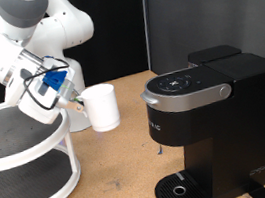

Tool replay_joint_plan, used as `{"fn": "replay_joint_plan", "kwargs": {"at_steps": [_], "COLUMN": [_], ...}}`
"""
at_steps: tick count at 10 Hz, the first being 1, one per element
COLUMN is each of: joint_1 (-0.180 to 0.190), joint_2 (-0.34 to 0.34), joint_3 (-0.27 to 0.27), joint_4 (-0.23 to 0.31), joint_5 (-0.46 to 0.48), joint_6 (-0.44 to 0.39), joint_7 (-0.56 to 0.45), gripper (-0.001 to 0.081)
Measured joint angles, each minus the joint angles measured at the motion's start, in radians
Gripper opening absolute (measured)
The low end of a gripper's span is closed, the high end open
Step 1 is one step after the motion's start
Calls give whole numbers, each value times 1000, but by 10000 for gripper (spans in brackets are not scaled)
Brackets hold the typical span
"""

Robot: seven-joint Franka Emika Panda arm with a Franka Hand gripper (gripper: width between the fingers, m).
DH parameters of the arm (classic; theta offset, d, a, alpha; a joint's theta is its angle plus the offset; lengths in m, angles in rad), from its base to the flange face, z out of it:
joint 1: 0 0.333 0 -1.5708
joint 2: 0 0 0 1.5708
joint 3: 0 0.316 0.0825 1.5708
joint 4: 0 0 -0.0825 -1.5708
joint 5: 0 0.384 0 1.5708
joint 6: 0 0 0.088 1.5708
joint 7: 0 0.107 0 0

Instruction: Make a cup of coffee with the keurig machine

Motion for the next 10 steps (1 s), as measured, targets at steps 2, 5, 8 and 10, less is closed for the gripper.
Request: {"fn": "replay_joint_plan", "kwargs": {"at_steps": [2,5,8,10], "joint_1": [19,25,25,28], "joint_2": [17,18,34,70], "joint_3": [1,1,0,2], "joint_4": [0,-1,-7,-12], "joint_5": [41,58,53,59], "joint_6": [1,1,5,40], "joint_7": [-1,-5,-6,-24], "gripper": [72,72,72,72]}}
